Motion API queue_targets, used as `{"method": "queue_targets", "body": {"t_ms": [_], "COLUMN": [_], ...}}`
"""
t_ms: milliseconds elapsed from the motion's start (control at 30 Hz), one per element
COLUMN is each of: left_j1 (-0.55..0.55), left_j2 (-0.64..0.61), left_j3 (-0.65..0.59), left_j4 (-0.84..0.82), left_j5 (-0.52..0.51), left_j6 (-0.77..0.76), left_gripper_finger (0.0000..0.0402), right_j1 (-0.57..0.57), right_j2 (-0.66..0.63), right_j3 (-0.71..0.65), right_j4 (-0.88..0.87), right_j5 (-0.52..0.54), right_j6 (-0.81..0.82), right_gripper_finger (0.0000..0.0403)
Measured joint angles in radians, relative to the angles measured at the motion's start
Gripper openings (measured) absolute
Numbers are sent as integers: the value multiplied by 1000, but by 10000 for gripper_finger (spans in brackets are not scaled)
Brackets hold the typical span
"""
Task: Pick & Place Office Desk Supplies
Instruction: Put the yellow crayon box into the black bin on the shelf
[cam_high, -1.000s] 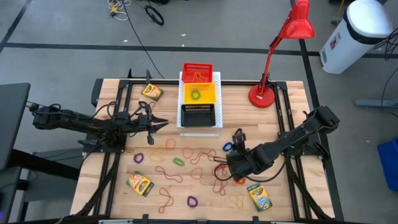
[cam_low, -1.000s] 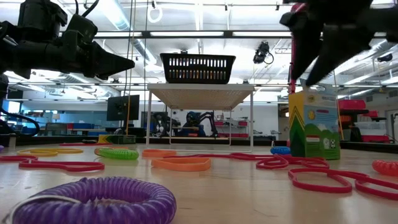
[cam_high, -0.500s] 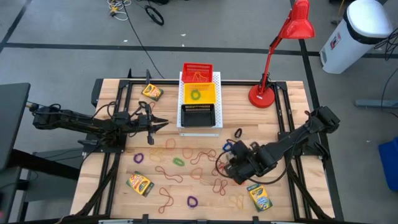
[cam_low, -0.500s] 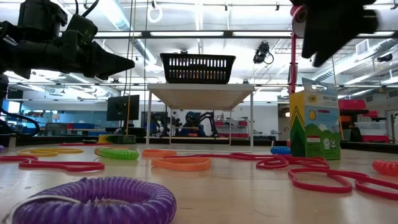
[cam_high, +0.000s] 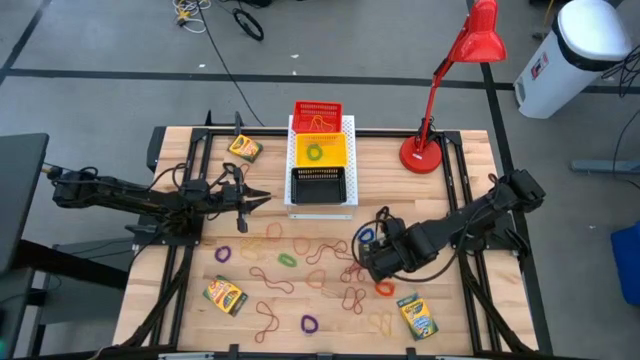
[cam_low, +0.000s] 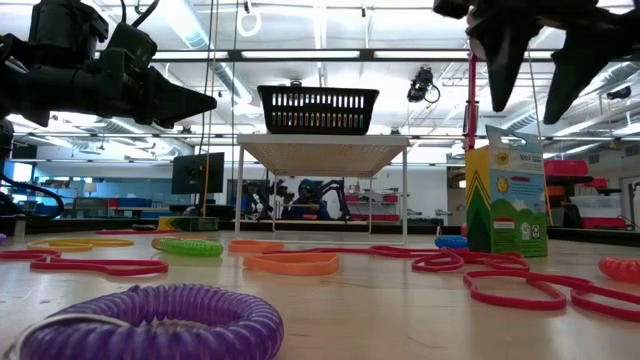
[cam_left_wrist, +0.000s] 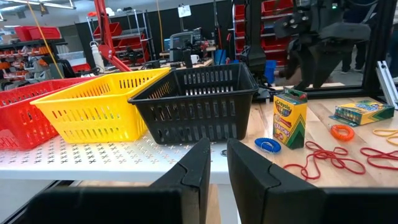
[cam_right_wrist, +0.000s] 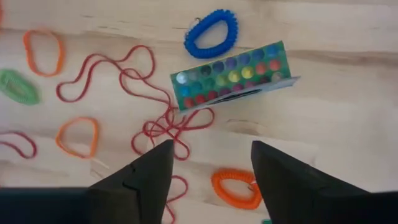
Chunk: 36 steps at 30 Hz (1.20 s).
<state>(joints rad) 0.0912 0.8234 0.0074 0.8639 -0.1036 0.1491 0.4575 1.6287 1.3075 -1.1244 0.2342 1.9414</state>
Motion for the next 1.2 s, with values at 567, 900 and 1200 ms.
{"method": "queue_targets", "body": {"t_ms": [567, 900, 1200], "left_j1": [0, 0, 0], "left_j2": [-1, -1, -1], "left_j3": [0, 0, 0], "left_j4": [0, 0, 0], "left_j5": [0, 0, 0], "left_j6": [0, 0, 0], "left_gripper_finger": [62, 62, 62], "right_j1": [-108, -79, -75], "right_j2": [0, 1, 1], "right_j3": [-4, -67, -67], "right_j4": [-59, -3, -2], "right_j5": [-14, -107, -100], "right_j6": [34, 60, -22], "right_gripper_finger": [251, 222, 179]}}
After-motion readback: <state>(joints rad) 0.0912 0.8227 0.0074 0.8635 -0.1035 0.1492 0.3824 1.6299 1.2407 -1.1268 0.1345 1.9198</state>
